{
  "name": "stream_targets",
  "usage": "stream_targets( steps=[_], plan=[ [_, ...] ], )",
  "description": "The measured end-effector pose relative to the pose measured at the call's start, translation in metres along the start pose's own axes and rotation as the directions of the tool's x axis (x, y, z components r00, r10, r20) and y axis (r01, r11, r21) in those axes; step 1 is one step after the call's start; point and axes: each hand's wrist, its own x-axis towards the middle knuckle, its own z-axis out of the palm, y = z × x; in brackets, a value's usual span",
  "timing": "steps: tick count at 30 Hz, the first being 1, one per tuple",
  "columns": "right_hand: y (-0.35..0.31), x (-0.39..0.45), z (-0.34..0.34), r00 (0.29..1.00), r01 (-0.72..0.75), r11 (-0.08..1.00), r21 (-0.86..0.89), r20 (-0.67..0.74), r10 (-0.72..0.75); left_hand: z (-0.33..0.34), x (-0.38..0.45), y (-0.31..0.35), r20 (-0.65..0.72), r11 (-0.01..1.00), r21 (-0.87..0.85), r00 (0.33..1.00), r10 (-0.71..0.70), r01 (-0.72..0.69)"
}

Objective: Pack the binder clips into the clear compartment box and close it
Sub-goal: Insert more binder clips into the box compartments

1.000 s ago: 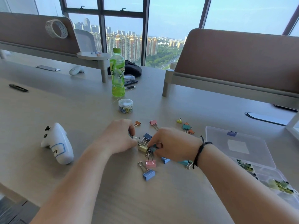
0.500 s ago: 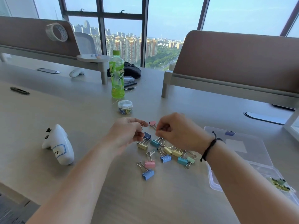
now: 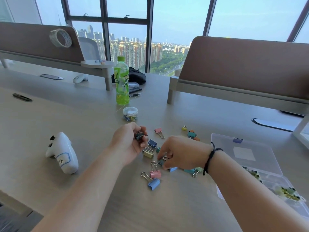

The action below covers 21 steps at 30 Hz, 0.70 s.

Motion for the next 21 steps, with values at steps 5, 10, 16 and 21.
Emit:
stream_targets(
  steps=[5, 10, 16, 21],
  plan=[
    [-0.001, 0.003, 0.003, 1.000, 0.004, 1.000, -0.026, -0.025, -0.004, -0.001, 0.001, 0.002, 0.009, 0.999, -0.045, 1.000, -0.003, 0.003],
    [0.003, -0.002, -0.014, 0.958, 0.054, 0.972, 0.230, -0.286, 0.014, -0.004, 0.001, 0.004, 0.002, 0.997, -0.012, 0.997, -0.075, 0.075],
    [-0.026, 0.028, -0.018, 0.928, 0.182, 0.885, 0.429, -0.373, -0.010, 0.001, -0.006, 0.005, 0.127, 0.978, 0.063, 0.971, -0.204, 0.198],
    [-0.013, 0.068, -0.017, 0.896, 0.160, 0.512, 0.844, -0.342, 0.284, -0.008, 0.000, 0.008, 0.028, 0.966, -0.127, 0.975, -0.222, 0.224]
  ],
)
